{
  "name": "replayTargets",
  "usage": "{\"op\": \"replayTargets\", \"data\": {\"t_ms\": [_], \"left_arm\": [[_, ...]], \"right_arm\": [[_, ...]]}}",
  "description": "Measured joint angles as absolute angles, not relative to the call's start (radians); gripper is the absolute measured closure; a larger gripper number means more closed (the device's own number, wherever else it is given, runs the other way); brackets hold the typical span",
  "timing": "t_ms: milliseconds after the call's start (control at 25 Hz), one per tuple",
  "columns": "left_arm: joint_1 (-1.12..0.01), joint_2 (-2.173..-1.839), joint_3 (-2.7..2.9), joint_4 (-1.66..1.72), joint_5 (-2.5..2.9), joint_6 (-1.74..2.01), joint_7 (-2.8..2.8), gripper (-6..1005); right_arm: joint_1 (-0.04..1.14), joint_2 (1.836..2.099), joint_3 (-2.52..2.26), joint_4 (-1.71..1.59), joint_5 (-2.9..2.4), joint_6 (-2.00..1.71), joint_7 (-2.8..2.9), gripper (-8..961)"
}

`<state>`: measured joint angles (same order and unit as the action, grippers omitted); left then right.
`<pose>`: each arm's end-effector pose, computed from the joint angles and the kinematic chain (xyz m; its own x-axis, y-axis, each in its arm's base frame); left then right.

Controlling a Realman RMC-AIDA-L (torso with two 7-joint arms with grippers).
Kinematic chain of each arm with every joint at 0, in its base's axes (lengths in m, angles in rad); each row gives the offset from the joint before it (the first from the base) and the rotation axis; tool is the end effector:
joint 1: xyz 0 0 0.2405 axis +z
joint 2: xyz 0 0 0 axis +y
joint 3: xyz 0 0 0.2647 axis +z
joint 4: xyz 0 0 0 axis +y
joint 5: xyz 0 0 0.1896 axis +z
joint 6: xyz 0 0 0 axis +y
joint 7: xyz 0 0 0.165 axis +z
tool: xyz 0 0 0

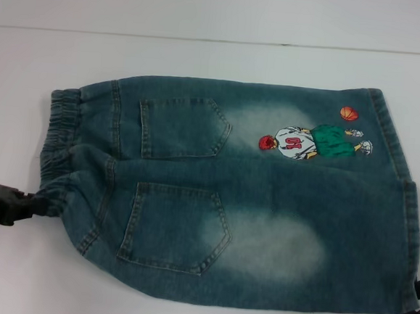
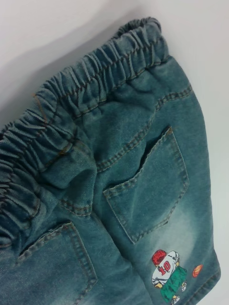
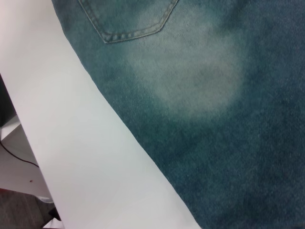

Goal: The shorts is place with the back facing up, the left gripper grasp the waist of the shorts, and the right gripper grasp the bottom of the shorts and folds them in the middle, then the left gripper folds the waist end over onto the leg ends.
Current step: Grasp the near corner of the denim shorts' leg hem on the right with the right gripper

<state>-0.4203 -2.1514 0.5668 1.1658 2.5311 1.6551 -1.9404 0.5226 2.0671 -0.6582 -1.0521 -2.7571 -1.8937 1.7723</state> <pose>-0.3137 0.2911 0.0236 0.6203 0.7576 0.2033 0.7757 -0.5541 -0.3020 0.3125 0.2670 0.0234 0.7291 -0.6553 0.1974 -0.6492 -0.7535 -0.1036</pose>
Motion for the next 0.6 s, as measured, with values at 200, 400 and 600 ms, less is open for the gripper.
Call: {"op": "replayTargets", "data": {"t_ms": [200,400,600], "left_arm": [[-0.421,-2.154,0.566,1.166,2.531,1.654,-1.941,929],[-0.423,-2.157,0.566,1.166,2.531,1.654,-1.939,929],[-0.424,-2.158,0.566,1.166,2.531,1.653,-1.939,929]], "right_arm": [[0.522,2.068,-0.659,-1.052,-2.758,-1.889,1.78,270],[0.52,2.068,-0.653,-1.046,-2.759,-1.879,1.797,468],[0.519,2.074,-0.66,-1.045,-2.77,-1.847,1.831,646]]}}
